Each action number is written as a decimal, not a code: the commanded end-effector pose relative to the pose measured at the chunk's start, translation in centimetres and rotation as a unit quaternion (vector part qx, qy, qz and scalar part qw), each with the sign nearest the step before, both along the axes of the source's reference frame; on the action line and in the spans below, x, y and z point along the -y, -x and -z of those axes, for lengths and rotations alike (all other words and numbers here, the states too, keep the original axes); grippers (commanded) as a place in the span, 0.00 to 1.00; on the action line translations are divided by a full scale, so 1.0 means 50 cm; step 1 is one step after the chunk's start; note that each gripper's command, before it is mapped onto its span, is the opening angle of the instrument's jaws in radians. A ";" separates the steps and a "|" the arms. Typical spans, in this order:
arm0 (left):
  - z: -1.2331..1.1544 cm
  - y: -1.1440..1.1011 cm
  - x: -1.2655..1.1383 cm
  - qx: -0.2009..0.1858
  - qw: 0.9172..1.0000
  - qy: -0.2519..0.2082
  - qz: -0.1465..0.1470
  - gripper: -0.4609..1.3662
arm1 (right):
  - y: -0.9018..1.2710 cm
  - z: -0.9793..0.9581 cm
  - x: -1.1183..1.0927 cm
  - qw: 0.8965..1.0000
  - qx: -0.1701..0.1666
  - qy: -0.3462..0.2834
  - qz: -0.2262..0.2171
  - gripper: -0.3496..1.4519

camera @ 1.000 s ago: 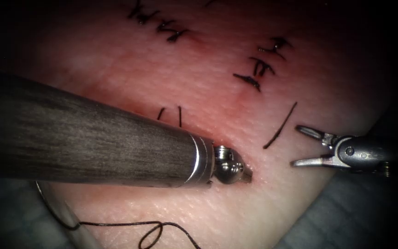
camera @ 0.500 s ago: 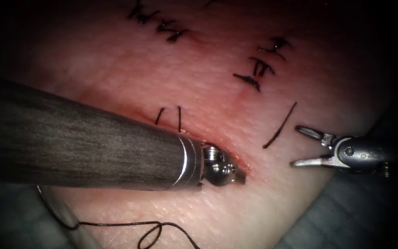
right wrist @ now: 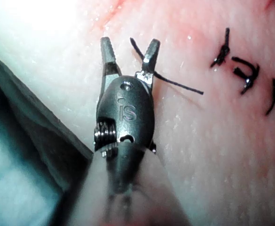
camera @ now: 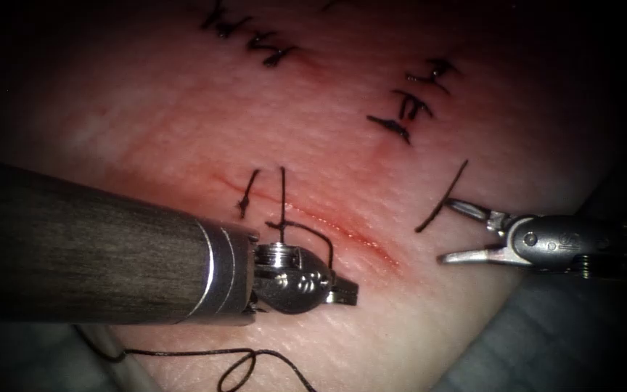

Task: Wound Closure
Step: Cut the suture using the right tool

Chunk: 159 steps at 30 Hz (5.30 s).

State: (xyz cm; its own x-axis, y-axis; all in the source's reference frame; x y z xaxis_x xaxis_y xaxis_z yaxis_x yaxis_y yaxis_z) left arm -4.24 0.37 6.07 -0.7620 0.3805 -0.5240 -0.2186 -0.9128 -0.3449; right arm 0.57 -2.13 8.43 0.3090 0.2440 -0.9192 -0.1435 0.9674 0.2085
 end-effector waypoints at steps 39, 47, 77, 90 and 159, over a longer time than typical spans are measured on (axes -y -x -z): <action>0.0102 -0.0067 -0.0004 -0.004 1.000 0.009 0.003 0.06 | -0.0299 0.0025 0.0047 0.981 -0.127 0.140 0.049 0.91; 0.0102 -0.0066 -0.0005 -0.005 1.000 0.009 0.004 0.06 | -0.0345 0.0006 0.0049 0.974 -0.148 0.158 0.059 0.89; 0.0100 -0.0058 -0.0007 -0.005 1.000 0.010 0.007 0.06 | -0.0439 0.0018 0.0057 0.969 -0.169 0.172 0.055 0.88; 0.0102 -0.0056 -0.0005 -0.006 1.000 0.010 0.007 0.06 | -0.0434 0.0006 0.0068 0.966 -0.184 0.170 0.070 0.00; 0.0111 -0.0065 0.0012 -0.003 1.000 0.008 0.005 0.06 | -0.0474 -0.0014 0.0056 0.978 -0.132 0.159 0.020 0.94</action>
State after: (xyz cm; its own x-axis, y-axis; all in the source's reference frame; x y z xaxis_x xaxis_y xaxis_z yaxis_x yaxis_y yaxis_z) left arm -3.91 0.31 5.52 -0.7610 0.3795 -0.5262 -0.2307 -0.9164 -0.3272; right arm 2.94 -2.40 8.51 0.0537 -0.0749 -0.9957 -0.0921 0.9926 -0.0797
